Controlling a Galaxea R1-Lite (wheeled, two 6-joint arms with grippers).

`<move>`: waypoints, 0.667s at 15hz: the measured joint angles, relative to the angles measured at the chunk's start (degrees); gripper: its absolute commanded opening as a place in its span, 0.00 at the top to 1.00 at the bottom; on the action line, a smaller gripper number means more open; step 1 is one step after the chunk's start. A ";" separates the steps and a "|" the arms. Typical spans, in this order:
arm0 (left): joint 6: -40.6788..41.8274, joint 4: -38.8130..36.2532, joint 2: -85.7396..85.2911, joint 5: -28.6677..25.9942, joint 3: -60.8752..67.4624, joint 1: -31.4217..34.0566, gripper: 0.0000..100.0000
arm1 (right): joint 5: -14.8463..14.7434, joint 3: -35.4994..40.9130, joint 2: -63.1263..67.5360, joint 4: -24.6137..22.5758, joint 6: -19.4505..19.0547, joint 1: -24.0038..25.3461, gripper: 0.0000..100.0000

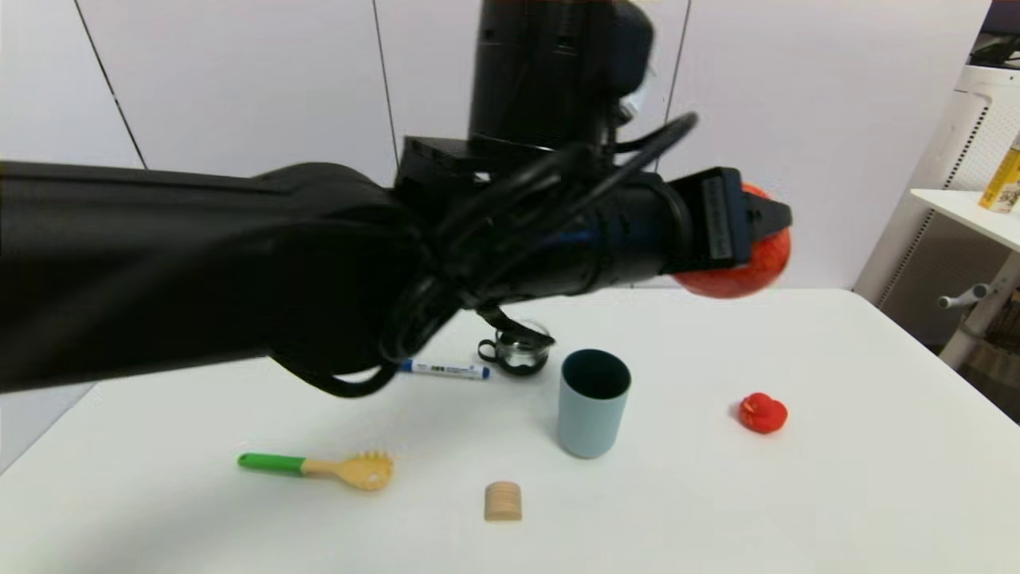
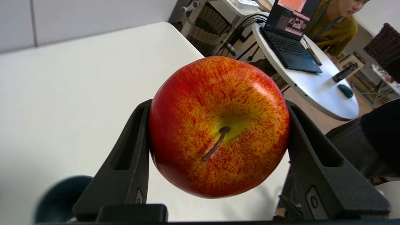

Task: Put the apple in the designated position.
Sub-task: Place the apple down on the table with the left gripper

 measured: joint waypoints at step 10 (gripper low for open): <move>-12.76 10.11 16.43 20.30 -8.08 -11.17 1.00 | 0.00 0.00 0.00 0.00 -0.02 -0.02 0.00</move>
